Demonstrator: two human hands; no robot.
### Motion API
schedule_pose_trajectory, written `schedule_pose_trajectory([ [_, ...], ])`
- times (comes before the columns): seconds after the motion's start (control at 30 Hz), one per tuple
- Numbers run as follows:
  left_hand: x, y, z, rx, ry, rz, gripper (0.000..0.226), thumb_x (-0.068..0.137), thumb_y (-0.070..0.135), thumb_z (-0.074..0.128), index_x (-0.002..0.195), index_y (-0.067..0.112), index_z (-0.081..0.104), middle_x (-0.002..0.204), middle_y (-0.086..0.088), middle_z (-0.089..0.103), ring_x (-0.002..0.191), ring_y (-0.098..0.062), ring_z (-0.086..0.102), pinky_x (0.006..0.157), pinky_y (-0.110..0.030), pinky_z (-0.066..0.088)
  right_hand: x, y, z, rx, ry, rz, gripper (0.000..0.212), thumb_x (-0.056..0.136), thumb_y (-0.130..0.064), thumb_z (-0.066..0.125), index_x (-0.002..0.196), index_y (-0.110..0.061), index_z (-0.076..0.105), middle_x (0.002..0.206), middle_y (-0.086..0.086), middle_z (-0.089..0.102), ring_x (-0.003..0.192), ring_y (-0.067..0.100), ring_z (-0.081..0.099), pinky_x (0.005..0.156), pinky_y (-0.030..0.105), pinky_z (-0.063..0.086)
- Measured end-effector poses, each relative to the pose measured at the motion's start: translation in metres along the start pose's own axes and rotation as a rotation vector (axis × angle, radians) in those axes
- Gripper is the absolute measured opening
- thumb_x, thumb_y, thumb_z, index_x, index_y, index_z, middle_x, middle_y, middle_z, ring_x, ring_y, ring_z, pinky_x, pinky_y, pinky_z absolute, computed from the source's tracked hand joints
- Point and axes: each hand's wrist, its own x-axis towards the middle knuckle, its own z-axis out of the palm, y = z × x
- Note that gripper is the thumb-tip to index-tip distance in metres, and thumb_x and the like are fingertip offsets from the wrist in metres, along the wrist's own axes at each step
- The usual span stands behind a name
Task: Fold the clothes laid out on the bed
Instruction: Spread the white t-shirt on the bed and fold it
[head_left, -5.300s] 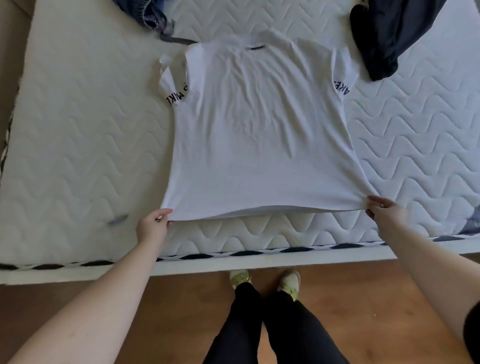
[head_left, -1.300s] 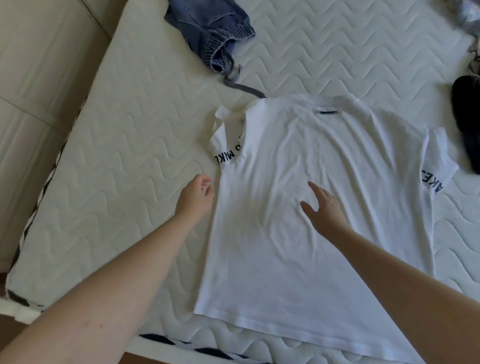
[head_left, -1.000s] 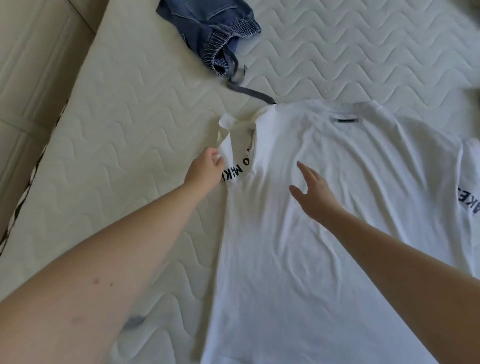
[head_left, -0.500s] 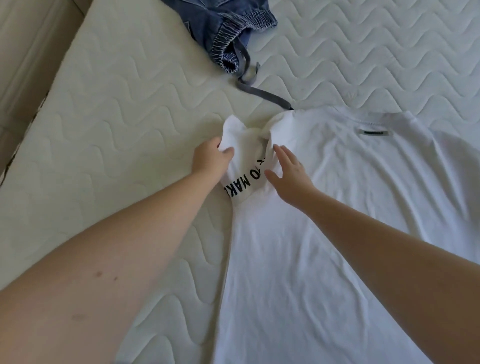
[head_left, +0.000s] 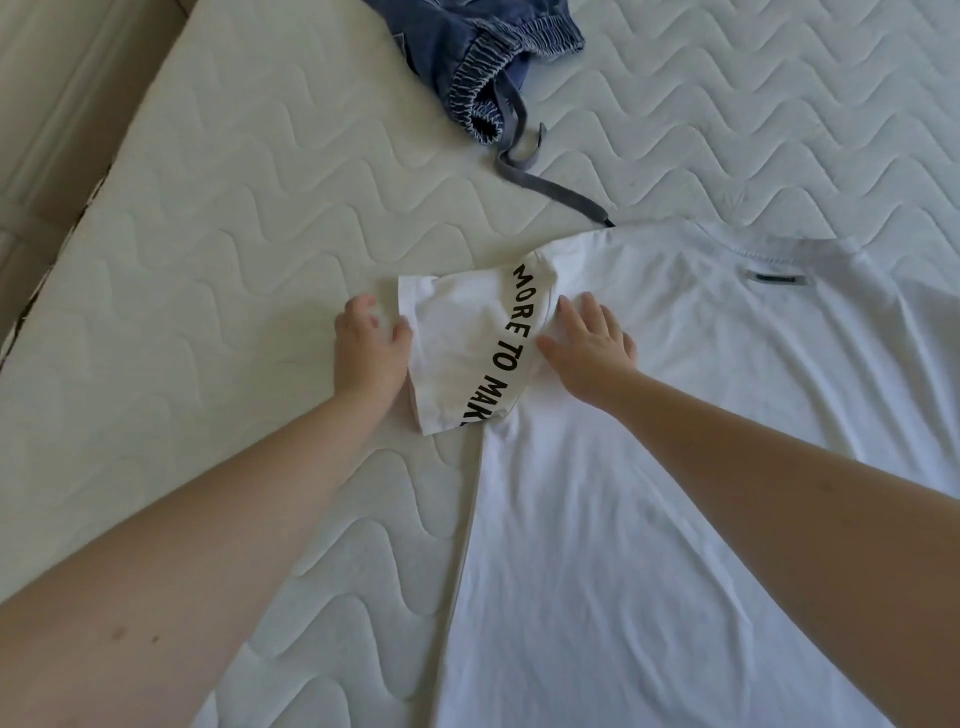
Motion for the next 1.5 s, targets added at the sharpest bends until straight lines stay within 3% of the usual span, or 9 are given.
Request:
schedule_pose_trajectory([
  [0.1, 0.028, 0.024, 0.007, 0.233, -0.077, 0.186, 0.059, 0.092, 0.039, 0.060, 0.143, 0.016, 0.040, 0.142, -0.013, 0.043, 0.129, -0.033, 0.041, 0.102, -0.042, 0.037, 0.000, -0.007, -0.001, -0.040, -0.026, 0.005, 0.064, 0.099, -0.059, 0.026, 0.154, -0.041, -0.002, 0.164, 0.004, -0.012, 0.150, 0.025, -0.010, 0.119, 0.049, 0.000],
  [0.27, 0.059, 0.045, 0.018, 0.549, -0.311, 0.325, 0.044, 0.089, 0.046, 0.065, 0.125, 0.024, 0.054, 0.130, -0.004, 0.055, 0.121, -0.029, 0.048, 0.095, -0.039, 0.035, 0.000, -0.021, 0.000, -0.046, -0.019, 0.029, 0.058, 0.100, -0.058, 0.018, 0.150, -0.048, -0.008, 0.163, 0.009, -0.014, 0.149, 0.031, -0.013, 0.117, 0.057, -0.001],
  [0.53, 0.064, 0.018, -0.016, 0.236, -0.259, 0.278, 0.031, 0.092, 0.038, 0.063, 0.074, 0.012, 0.059, 0.063, -0.002, 0.050, 0.070, -0.024, 0.048, 0.054, -0.028, 0.030, 0.013, -0.020, 0.005, 0.003, 0.049, 0.058, 0.062, 0.098, -0.062, 0.013, 0.154, -0.040, -0.001, 0.164, -0.003, -0.013, 0.150, 0.017, -0.013, 0.118, 0.047, -0.008],
  [0.8, 0.058, 0.000, -0.018, 0.095, -0.272, 0.018, 0.053, 0.094, 0.050, 0.055, 0.080, 0.000, 0.063, 0.071, -0.011, 0.059, 0.069, -0.025, 0.054, 0.061, -0.033, 0.036, 0.022, -0.018, 0.003, 0.001, -0.018, 0.072, 0.066, 0.098, -0.060, 0.022, 0.155, -0.036, -0.001, 0.162, -0.005, -0.019, 0.149, 0.017, -0.017, 0.119, 0.047, -0.008],
  [0.97, 0.046, -0.011, -0.029, -0.206, -0.445, -0.034, 0.035, 0.079, 0.036, 0.080, 0.108, 0.022, 0.065, 0.099, 0.003, 0.070, 0.086, -0.013, 0.064, 0.078, -0.029, 0.050, -0.017, -0.030, 0.007, 0.047, 0.233, -0.089, 0.060, 0.101, -0.045, 0.034, 0.155, -0.024, 0.018, 0.163, 0.001, 0.015, 0.150, 0.023, 0.009, 0.120, 0.042, 0.007],
  [1.1, 0.038, -0.014, -0.029, -0.212, -0.450, -0.074, 0.031, 0.085, 0.020, 0.075, 0.112, 0.015, 0.063, 0.109, -0.010, 0.070, 0.087, -0.018, 0.066, 0.071, -0.029, 0.057, -0.075, -0.059, 0.040, 0.106, 0.337, -0.388, 0.042, 0.089, -0.023, 0.057, 0.131, -0.018, 0.057, 0.132, 0.004, 0.055, 0.125, 0.030, 0.045, 0.104, 0.041, 0.028],
  [1.27, 0.036, 0.001, -0.030, -0.347, -0.339, -0.178, 0.023, 0.088, 0.016, 0.060, 0.110, 0.009, 0.063, 0.110, -0.015, 0.069, 0.098, -0.030, 0.068, 0.086, -0.047, 0.057, -0.099, -0.076, 0.078, -0.146, 0.123, -0.491, 0.060, 0.073, -0.016, 0.060, 0.133, -0.022, 0.053, 0.132, -0.001, 0.052, 0.124, 0.027, 0.044, 0.106, 0.041, 0.025],
  [1.4, 0.036, 0.008, -0.023, -0.342, -0.320, -0.221, 0.019, 0.091, 0.018, 0.051, 0.102, 0.005, 0.058, 0.107, -0.022, 0.066, 0.085, -0.035, 0.069, 0.067, -0.054, 0.060, -0.088, -0.088, 0.073, -0.339, 0.366, -0.478, 0.035, 0.065, -0.016, 0.074, 0.099, -0.023, 0.070, 0.089, -0.003, 0.064, 0.083, 0.023, 0.060, 0.083, 0.035, 0.048],
  [1.5, 0.039, 0.004, -0.023, -0.140, -0.234, -0.170, 0.020, 0.094, 0.027, 0.051, 0.088, 0.008, 0.054, 0.091, -0.023, 0.064, 0.068, -0.032, 0.063, 0.064, -0.049, 0.060, -0.084, -0.087, 0.068, -0.309, 0.532, -0.563, 0.016, 0.065, -0.009, 0.072, 0.077, -0.020, 0.070, 0.071, -0.002, 0.060, 0.067, 0.023, 0.056, 0.067, 0.034, 0.048],
])
